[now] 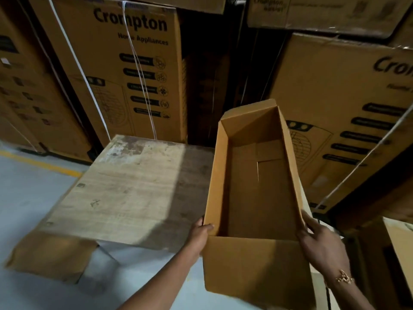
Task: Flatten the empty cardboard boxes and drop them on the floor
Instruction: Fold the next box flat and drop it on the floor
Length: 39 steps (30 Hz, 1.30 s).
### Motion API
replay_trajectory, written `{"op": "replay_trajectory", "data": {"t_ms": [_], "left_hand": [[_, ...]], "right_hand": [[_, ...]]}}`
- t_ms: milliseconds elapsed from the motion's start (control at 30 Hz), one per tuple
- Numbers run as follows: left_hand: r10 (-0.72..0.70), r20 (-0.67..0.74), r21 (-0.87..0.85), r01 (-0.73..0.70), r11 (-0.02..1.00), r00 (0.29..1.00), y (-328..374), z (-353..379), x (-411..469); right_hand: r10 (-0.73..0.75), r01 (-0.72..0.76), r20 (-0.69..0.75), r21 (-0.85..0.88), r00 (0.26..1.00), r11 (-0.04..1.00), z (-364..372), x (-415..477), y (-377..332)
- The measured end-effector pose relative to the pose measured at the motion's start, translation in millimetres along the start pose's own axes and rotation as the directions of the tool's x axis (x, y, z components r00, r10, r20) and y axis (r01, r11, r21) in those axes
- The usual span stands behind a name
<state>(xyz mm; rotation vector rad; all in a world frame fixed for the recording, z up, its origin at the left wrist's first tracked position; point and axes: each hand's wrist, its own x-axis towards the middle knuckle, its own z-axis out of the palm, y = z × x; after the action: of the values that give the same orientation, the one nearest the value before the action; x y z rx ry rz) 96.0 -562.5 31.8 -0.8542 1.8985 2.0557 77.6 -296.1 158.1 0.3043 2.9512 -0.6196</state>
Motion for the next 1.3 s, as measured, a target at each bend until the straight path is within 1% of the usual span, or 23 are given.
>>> {"op": "replay_trajectory", "data": {"t_ms": [67,200,300,367,467,500,567,633,667,700,733,767,800,833,867,900,967,1033,1100,1167,1200,1267,1300], "left_hand": [[-0.064,0.053,0.071,0.060,0.996,0.997,-3,-13,13],[-0.135,0.077,0.404,0.093,0.910,0.988,-21,-57,26],[0.002,-0.003,0.482,0.000,0.876,1.000,-8,-89,17],[0.074,0.005,0.395,-0.070,0.916,0.997,12,-103,9],[0.109,0.068,0.089,-0.115,0.989,0.992,52,-114,4],[0.117,0.080,0.033,-0.120,0.992,0.990,64,-116,3],[0.121,0.053,0.013,-0.121,0.993,0.991,76,-122,6],[0.113,0.000,0.011,-0.113,0.994,0.994,76,-130,10],[0.084,-0.027,0.018,-0.083,0.996,0.996,71,-135,15],[0.069,-0.042,0.017,-0.068,0.998,0.997,71,-137,14],[0.069,-0.073,0.025,-0.067,0.997,0.995,71,-137,14],[0.077,-0.104,0.034,-0.073,0.997,0.992,71,-138,16],[0.085,-0.146,0.026,-0.082,0.996,0.986,73,-135,14],[0.094,-0.166,0.045,-0.088,0.995,0.982,75,-132,14],[0.128,-0.174,0.050,-0.121,0.991,0.976,78,-126,13],[0.185,-0.173,0.087,-0.172,0.981,0.967,81,-121,13],[0.285,-0.171,0.126,-0.266,0.956,0.943,90,-110,10],[0.283,-0.141,0.073,-0.275,0.959,0.949,98,-108,15],[0.198,-0.096,-0.046,-0.203,0.978,0.976,107,-116,18],[0.065,-0.046,-0.185,-0.072,0.980,0.997,97,-130,30],[-0.019,-0.023,-0.252,0.013,0.968,1.000,89,-137,34],[-0.128,-0.027,-0.360,0.109,0.926,0.991,60,-156,48],[-0.177,-0.040,-0.390,0.148,0.909,0.983,47,-163,51]], "right_hand": [[-0.089,0.085,-0.019,-0.179,0.996,0.980,-6,-9,-30],[-0.311,0.294,0.018,-0.382,0.950,0.876,7,-35,-105],[-0.460,0.419,-0.029,-0.365,0.887,0.832,29,-48,-148],[-0.515,0.469,-0.046,-0.348,0.856,0.811,47,-52,-171],[-0.599,0.561,-0.046,-0.299,0.799,0.772,73,-56,-202],[-0.618,0.589,-0.038,-0.266,0.785,0.763,81,-56,-209],[-0.628,0.612,-0.066,-0.168,0.776,0.773,91,-53,-216],[-0.568,0.557,-0.163,-0.110,0.807,0.823,97,-45,-209],[-0.505,0.492,-0.201,-0.114,0.840,0.863,99,-39,-201],[-0.410,0.398,-0.219,-0.101,0.885,0.912,100,-35,-191],[-0.279,0.280,-0.204,-0.022,0.938,0.960,105,-29,-178],[-0.131,0.150,-0.143,0.128,0.981,0.980,108,-26,-167],[0.001,0.008,-0.026,0.343,1.000,0.939,112,-24,-158],[0.076,-0.122,0.106,0.543,0.991,0.831,115,-25,-151],[0.076,-0.218,0.232,0.682,0.970,0.698,118,-28,-148],[0.045,-0.272,0.307,0.757,0.951,0.593,120,-31,-147],[0.007,-0.256,0.295,0.818,0.955,0.515,118,-37,-149],[-0.006,-0.197,0.229,0.849,0.973,0.490,112,-39,-152],[-0.049,-0.106,0.157,0.835,0.986,0.540,102,-39,-155],[-0.143,0.015,0.100,0.768,0.985,0.640,95,-42,-166],[-0.209,0.092,0.082,0.702,0.975,0.706,95,-43,-174],[-0.337,0.259,0.083,0.477,0.938,0.840,105,-42,-193],[-0.389,0.330,0.100,0.363,0.916,0.871,112,-40,-200]]}}
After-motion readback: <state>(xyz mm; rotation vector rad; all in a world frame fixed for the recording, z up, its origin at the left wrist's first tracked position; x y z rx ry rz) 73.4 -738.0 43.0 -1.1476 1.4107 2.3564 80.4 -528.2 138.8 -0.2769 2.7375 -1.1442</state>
